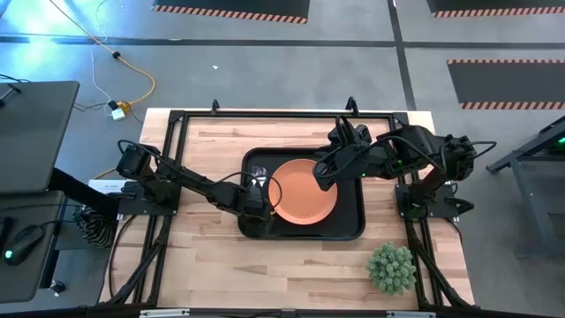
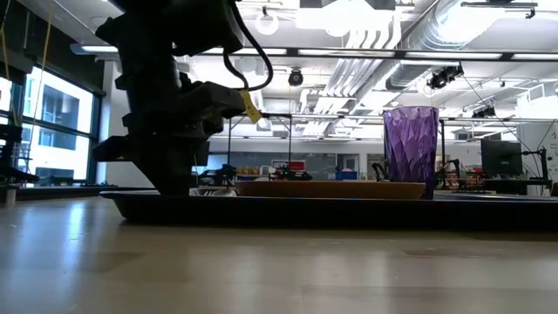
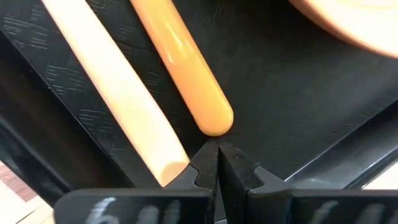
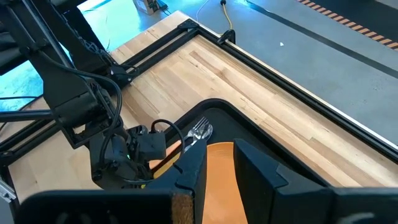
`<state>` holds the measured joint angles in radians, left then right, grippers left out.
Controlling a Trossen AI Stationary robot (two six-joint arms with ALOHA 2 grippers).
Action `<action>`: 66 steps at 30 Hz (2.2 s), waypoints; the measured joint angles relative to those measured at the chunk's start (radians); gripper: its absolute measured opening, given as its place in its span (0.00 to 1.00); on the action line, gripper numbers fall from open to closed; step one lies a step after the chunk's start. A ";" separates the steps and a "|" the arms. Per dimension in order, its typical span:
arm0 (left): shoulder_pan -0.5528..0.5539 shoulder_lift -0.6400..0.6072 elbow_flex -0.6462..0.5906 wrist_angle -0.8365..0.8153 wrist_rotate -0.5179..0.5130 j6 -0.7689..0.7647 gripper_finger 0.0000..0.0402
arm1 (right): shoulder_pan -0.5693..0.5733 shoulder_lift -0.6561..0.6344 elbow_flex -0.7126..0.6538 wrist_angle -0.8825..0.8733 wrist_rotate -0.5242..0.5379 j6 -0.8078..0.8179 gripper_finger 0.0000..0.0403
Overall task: Pick and place plate/cup/fork/spoon on tray
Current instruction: Put the yellow spoon on the black tray between the orange fork and orange plate, then return to Home Position
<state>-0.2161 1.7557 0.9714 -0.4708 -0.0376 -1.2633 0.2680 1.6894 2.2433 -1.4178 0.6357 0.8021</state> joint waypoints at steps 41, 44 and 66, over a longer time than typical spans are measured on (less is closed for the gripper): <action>0.055 -0.170 0.001 -0.271 -0.076 0.031 0.00 | 0.000 0.001 0.000 -0.018 -0.004 -0.018 0.18; 0.066 -0.174 0.000 -0.275 -0.076 0.061 0.00 | 0.000 0.001 0.000 -0.021 -0.004 -0.018 0.18; 0.080 -0.673 0.001 -0.119 -0.123 0.544 0.00 | 0.000 0.000 0.000 -0.011 -0.033 -0.047 0.18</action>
<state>-0.1361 1.0829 0.9726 -0.5893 -0.1605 -0.7193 0.2680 1.6894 2.2436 -1.4288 0.6032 0.7549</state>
